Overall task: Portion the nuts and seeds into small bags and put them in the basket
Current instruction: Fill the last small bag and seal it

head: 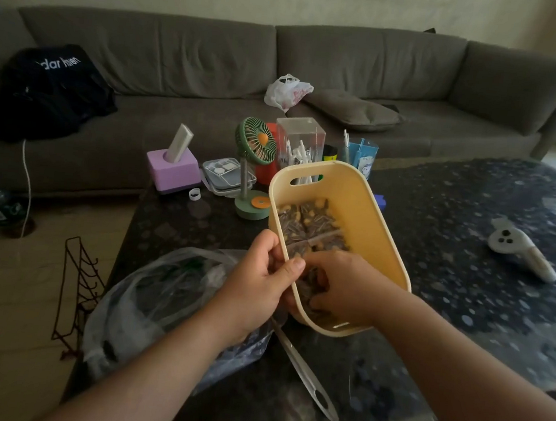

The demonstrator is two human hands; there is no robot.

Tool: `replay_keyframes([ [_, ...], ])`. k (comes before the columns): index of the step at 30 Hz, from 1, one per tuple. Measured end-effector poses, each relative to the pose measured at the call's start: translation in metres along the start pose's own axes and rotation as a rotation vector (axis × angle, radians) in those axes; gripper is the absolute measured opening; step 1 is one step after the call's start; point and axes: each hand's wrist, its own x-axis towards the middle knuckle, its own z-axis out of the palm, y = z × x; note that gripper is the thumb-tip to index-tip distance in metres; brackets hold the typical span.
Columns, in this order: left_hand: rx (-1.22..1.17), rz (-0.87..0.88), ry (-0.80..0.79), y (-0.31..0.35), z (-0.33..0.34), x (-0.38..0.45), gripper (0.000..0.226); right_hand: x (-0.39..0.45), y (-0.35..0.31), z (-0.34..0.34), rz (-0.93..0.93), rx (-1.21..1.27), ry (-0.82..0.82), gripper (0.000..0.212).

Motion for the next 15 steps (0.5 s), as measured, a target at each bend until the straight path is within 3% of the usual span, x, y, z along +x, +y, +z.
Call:
replay_keyframes([
  [7,-0.075,-0.1,0.064,0.004,-0.007,0.019,0.021,-0.018,-0.009,-0.012,-0.06,0.117,0.127,0.019],
  [11,-0.121,-0.17,0.093,0.005,-0.009,0.024,0.023,-0.017,-0.021,-0.005,-0.08,0.048,0.23,0.02],
  [15,0.026,-0.165,0.044,0.013,-0.022,0.014,0.014,-0.01,-0.023,-0.006,-0.025,0.044,0.245,0.025],
])
